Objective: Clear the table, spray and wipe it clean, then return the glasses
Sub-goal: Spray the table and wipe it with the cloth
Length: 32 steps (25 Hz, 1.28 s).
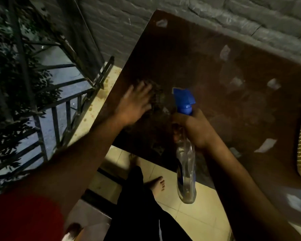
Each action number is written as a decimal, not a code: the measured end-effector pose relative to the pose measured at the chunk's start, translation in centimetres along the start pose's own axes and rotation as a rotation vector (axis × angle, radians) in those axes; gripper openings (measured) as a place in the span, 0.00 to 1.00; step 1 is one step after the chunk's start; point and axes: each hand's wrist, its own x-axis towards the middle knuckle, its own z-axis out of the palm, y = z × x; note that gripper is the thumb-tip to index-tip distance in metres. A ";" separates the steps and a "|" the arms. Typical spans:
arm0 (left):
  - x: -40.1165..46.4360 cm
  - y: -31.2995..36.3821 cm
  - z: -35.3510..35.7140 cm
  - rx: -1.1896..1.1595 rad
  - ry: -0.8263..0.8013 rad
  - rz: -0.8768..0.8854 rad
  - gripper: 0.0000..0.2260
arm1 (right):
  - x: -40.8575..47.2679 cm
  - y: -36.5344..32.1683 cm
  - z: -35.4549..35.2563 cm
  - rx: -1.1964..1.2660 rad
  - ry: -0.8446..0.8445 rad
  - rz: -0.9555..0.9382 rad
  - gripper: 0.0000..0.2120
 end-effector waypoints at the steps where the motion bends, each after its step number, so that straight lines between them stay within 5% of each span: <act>1: -3.2 0.4 1.2 -0.043 0.009 0.106 0.26 | -0.3 0.3 0.0 -0.016 -0.017 0.006 0.05; 3: -6.9 -1.8 1.6 -0.140 0.058 0.147 0.26 | -1.3 0.8 0.4 -0.009 -0.076 0.039 0.06; 8: 0.1 -4.4 -1.7 -0.078 -0.027 -0.258 0.24 | -2.3 1.0 2.8 -0.046 -0.090 0.107 0.06; 11: -3.9 0.0 0.3 0.024 0.003 0.005 0.25 | -2.4 1.0 3.5 0.031 -0.105 0.104 0.06; 13: -10.0 -0.4 2.4 -0.158 0.062 0.106 0.26 | -2.8 1.0 3.3 0.048 -0.129 0.101 0.06; 19: -3.8 -6.1 0.1 -0.247 0.072 -0.291 0.23 | -2.1 1.6 3.1 0.028 -0.156 0.105 0.07; 25: -14.2 -2.6 2.9 -0.147 0.076 0.009 0.26 | -2.0 1.4 3.7 0.049 -0.182 0.118 0.08; 32: -6.1 -3.3 0.5 -0.179 0.037 -0.465 0.23 | -1.2 -0.1 4.7 0.013 -0.173 0.087 0.12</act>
